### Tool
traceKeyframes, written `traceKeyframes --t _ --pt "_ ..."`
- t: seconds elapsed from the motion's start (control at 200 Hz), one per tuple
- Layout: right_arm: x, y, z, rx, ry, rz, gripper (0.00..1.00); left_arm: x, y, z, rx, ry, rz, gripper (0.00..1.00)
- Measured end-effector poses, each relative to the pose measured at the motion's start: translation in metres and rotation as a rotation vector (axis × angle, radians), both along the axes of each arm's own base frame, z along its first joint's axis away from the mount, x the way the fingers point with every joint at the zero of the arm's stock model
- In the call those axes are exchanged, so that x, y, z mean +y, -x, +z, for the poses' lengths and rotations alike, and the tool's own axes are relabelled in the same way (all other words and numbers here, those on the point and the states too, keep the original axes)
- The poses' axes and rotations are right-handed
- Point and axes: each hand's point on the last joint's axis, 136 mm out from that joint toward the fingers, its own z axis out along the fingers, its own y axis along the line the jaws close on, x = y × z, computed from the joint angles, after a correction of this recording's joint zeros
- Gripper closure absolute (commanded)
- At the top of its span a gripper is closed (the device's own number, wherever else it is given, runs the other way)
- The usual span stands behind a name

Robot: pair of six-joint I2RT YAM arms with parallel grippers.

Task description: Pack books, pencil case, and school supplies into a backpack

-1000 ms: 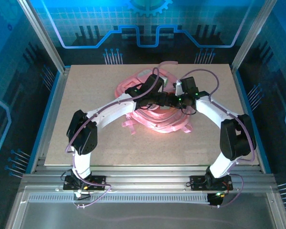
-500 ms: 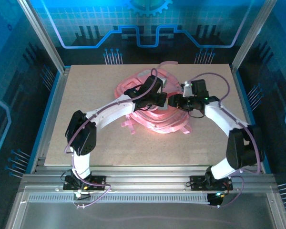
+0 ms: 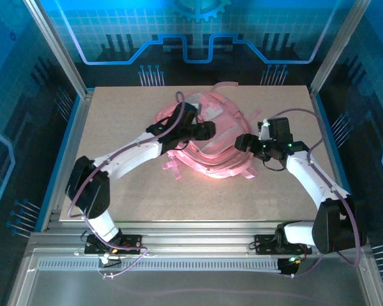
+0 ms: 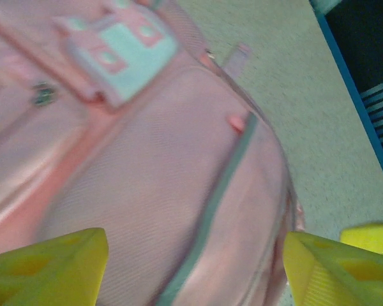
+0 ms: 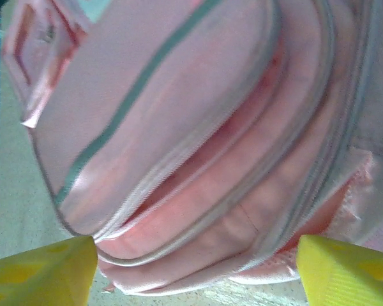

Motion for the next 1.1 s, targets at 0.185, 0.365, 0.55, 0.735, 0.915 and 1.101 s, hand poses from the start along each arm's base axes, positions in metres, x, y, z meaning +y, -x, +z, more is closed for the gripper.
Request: traceKeyframes --t 0.185,0.365,0.55,0.735,0.915,1.101 --pt "-0.002 -0.001 -0.034 0.084 -0.03 -0.06 0.16 0.053 -0.001 -0.045 0.11 0.075 0.177 0.32" --pt "-0.002 -0.006 -0.052 0.117 -0.062 -0.101 0.17 0.047 0.0 -0.062 0.168 0.142 0.194 0.39" --pt "0.001 -0.014 -0.057 0.122 -0.087 -0.114 0.17 0.028 -0.012 -0.084 0.223 0.186 0.17 0.59" --pt "-0.004 -0.026 -0.063 0.098 -0.075 -0.136 0.19 0.025 -0.015 -0.095 0.26 0.227 0.181 1.0" --pt "-0.003 -0.046 -0.067 0.099 -0.069 -0.133 0.21 0.023 -0.01 -0.095 0.236 0.264 0.184 1.0" --pt "-0.001 -0.08 -0.06 0.061 -0.053 -0.118 0.22 0.018 0.011 -0.093 0.231 0.283 0.204 1.0"
